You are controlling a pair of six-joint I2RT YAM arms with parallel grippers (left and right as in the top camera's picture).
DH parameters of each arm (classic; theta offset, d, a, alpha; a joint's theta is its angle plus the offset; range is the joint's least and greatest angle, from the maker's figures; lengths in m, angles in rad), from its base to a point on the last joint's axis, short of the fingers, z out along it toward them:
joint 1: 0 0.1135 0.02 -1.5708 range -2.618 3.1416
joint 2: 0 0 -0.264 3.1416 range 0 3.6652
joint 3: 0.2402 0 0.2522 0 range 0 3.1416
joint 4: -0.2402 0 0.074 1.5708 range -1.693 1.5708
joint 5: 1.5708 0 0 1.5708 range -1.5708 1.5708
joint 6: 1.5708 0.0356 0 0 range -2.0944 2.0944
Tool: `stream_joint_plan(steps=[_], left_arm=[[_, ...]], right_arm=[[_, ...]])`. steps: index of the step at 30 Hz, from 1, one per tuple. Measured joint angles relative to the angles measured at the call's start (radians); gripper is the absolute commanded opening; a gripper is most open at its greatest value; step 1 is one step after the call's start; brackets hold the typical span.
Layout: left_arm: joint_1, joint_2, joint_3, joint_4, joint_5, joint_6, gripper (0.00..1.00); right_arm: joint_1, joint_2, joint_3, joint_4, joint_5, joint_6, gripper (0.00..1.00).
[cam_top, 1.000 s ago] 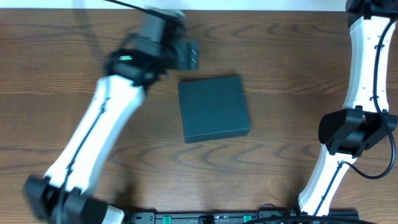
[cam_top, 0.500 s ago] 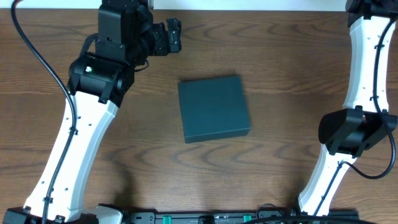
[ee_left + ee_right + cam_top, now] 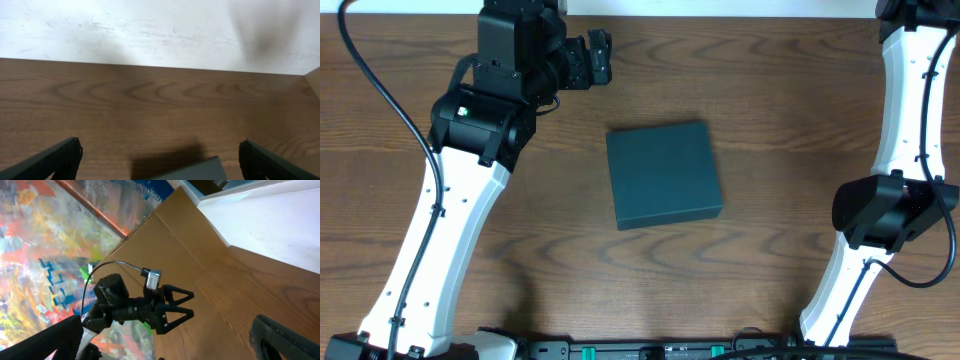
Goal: Pack container
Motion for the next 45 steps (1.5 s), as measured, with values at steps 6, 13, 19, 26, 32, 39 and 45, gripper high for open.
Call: stream_joint_plan(steps=[6, 13, 19, 26, 32, 39, 45], left_arm=[[0.000, 0.000, 0.000, 0.000, 0.000, 0.000, 0.99], [0.000, 0.000, 0.000, 0.000, 0.000, 0.000, 0.99], [0.000, 0.000, 0.000, 0.000, 0.000, 0.000, 0.99], [0.000, 0.000, 0.000, 0.000, 0.000, 0.000, 0.99], [0.000, 0.000, 0.000, 0.000, 0.002, 0.000, 0.99], [0.000, 0.000, 0.000, 0.000, 0.003, 0.000, 0.99], [0.000, 0.000, 0.000, 0.000, 0.003, 0.000, 0.99]], right_arm=[[0.000, 0.000, 0.000, 0.000, 0.000, 0.000, 0.99], [0.000, 0.000, 0.000, 0.000, 0.000, 0.000, 0.99], [0.002, 0.000, 0.000, -0.020, 0.006, -0.013, 0.99], [0.018, -0.016, -0.001, -0.375, 0.211, -0.121, 0.99], [0.058, -0.096, -0.006, -0.919, 0.459, -0.240, 0.99], [0.110, -0.261, -0.007, -1.315, 0.735, -0.608, 0.99], [0.149, -0.426, -0.003, -1.516, 0.894, -1.168, 0.99]])
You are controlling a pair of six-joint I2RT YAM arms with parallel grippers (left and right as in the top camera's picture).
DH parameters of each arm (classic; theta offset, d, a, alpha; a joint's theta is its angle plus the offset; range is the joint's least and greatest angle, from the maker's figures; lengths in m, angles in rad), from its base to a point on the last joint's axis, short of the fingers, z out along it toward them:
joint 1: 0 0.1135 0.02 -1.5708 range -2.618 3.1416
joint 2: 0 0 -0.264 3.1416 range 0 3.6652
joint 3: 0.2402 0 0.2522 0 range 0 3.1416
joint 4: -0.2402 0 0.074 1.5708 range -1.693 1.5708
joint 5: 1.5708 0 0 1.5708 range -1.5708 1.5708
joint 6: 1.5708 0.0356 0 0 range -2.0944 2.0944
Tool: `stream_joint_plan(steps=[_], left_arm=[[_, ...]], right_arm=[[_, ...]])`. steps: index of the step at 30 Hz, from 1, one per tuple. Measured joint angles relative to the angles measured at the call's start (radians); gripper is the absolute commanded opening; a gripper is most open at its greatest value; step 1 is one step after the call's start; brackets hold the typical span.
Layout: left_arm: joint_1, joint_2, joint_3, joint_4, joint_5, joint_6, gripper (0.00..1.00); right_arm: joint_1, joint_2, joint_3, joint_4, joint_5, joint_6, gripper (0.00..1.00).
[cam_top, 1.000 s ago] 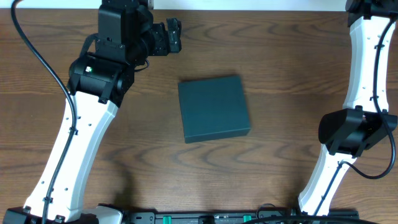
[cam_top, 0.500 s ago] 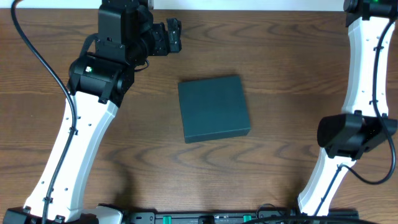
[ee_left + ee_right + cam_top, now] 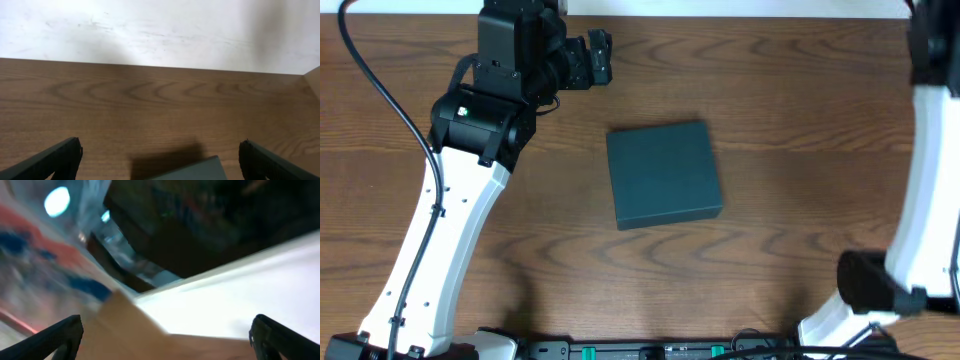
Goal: Pack container
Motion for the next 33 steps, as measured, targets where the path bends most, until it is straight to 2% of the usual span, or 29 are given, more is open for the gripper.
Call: stream_joint_plan(steps=[4, 7, 11, 14, 20, 25, 33], left_arm=[[0.000, 0.000, 0.000, 0.000, 0.000, 0.000, 0.99], [0.000, 0.000, 0.000, 0.000, 0.000, 0.000, 0.99], [0.000, 0.000, 0.000, 0.000, 0.000, 0.000, 0.99], [0.000, 0.000, 0.000, 0.000, 0.000, 0.000, 0.99], [0.000, 0.000, 0.000, 0.000, 0.000, 0.000, 0.99], [0.000, 0.000, 0.000, 0.000, 0.000, 0.000, 0.99], [0.000, 0.000, 0.000, 0.000, 0.000, 0.000, 0.99]], right_arm=[[0.091, -0.095, 0.002, -0.173, 0.138, -0.421, 0.99], [0.172, -0.166, -0.051, -0.232, 0.274, -0.653, 0.99], [0.224, -0.280, -0.220, -0.219, 0.420, -0.839, 0.99], [0.220, -0.372, -0.395, -0.157, 0.481, -0.914, 0.99], [0.187, -0.573, -0.816, 0.075, 0.529, -0.982, 0.99], [0.161, -0.729, -1.149, 0.308, 0.540, -0.998, 0.99], [0.132, -0.975, -1.617, 0.562, 0.539, -1.007, 0.99]])
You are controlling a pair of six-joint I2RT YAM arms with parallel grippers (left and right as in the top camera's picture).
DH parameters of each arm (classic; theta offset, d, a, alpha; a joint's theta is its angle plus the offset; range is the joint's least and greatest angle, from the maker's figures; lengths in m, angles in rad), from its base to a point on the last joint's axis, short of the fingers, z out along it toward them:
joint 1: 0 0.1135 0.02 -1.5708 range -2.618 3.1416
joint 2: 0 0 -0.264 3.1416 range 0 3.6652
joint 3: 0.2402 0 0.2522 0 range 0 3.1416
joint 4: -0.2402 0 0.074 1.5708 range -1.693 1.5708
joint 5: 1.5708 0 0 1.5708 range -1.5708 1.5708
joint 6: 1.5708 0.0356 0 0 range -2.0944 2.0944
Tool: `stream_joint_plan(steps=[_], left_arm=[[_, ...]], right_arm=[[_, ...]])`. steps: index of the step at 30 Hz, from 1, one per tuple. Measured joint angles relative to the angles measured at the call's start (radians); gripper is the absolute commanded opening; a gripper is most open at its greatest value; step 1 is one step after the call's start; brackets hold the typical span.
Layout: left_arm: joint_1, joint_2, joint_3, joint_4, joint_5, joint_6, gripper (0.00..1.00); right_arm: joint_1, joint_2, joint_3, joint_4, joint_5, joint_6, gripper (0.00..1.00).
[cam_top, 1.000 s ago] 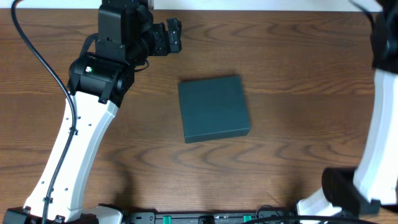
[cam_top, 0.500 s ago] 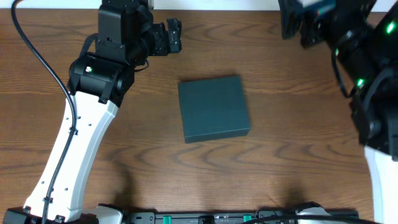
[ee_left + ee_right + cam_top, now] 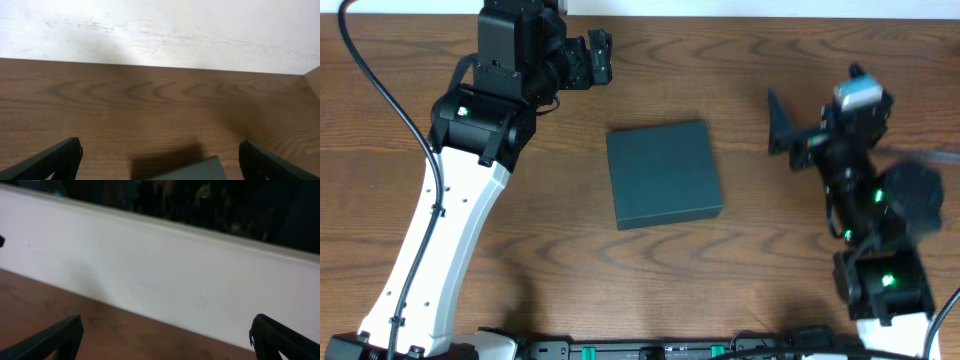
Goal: Pack container
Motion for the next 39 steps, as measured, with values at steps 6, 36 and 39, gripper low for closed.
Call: stream_joint_plan(steps=[6, 36, 39], left_arm=[[0.000, 0.000, 0.000, 0.000, 0.000, 0.000, 0.99], [0.000, 0.000, 0.000, 0.000, 0.000, 0.000, 0.98], [0.000, 0.000, 0.000, 0.000, 0.000, 0.000, 0.99]], right_arm=[[-0.050, -0.186, -0.251, 0.157, -0.003, -0.004, 0.99], [-0.141, -0.703, -0.790, 0.274, -0.048, -0.076, 0.99], [-0.143, -0.737, -0.792, 0.246, -0.045, -0.077, 0.99]])
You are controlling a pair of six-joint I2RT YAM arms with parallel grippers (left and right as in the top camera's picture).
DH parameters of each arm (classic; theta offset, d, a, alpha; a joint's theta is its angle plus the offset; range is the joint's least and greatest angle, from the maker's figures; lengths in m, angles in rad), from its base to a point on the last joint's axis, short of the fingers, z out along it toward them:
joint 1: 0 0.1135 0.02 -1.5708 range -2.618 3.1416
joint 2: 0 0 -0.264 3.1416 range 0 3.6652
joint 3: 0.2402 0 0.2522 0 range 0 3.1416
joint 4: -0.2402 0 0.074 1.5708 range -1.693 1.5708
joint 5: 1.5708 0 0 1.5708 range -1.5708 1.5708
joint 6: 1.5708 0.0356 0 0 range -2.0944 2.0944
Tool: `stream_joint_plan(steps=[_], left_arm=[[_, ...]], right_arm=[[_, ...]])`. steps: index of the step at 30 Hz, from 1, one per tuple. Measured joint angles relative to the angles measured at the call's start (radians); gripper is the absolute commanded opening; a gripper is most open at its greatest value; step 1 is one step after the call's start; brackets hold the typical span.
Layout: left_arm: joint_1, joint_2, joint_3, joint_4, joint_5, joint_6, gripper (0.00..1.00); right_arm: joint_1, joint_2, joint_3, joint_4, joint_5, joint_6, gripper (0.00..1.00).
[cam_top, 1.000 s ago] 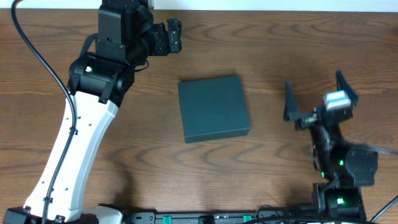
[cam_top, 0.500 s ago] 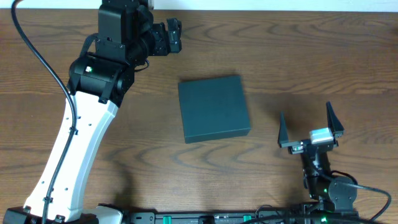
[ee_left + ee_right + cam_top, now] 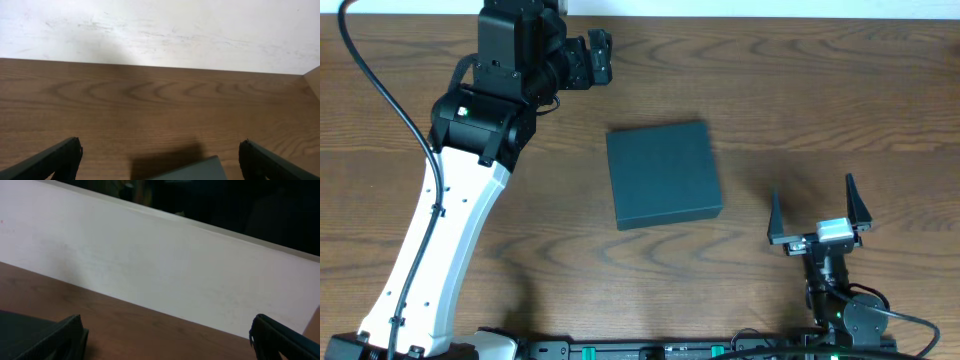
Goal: Pack container
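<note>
A dark teal square box (image 3: 665,175) lies flat in the middle of the wooden table (image 3: 790,90); no other items to pack are visible. My left gripper (image 3: 605,58) hangs open at the far left, behind the box and apart from it; the left wrist view shows its fingertips (image 3: 65,155) wide apart, with one box corner (image 3: 200,171) at the bottom edge. My right gripper (image 3: 812,208) stands open at the front right, to the right of the box and pointing toward the far wall. Its fingers (image 3: 272,332) hold nothing, and a dark box edge (image 3: 25,332) shows at the lower left.
A white wall (image 3: 160,30) runs along the table's far edge. The left arm's white link (image 3: 440,240) crosses the left side of the table. A black rail (image 3: 650,349) lines the front edge.
My right arm has moved from the mid-right of the table, beside the box, to the front right near the front edge. The box and my left arm have not moved.
At first my right arm stretched up along the right edge, its camera facing away from the table. Then it stood further out at the right edge. Later it was over the table right of the box, and now sits low at the front right.
</note>
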Motion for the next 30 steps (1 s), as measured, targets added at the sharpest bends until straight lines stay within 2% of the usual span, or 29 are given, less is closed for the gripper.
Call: stream_joint_plan(steps=[22, 24, 30], left_arm=[[0.000, 0.000, 0.000, 0.000, 0.000, 0.000, 0.99], [0.000, 0.000, 0.000, 0.000, 0.000, 0.000, 0.98], [0.000, 0.000, 0.000, 0.000, 0.000, 0.000, 0.99]], right_arm=[[0.000, -0.084, -0.003, -0.078, 0.039, -0.001, 0.99], [0.000, -0.084, -0.011, -0.076, 0.063, 0.021, 0.99], [0.000, -0.084, -0.063, -0.072, 0.208, 0.208, 0.99]])
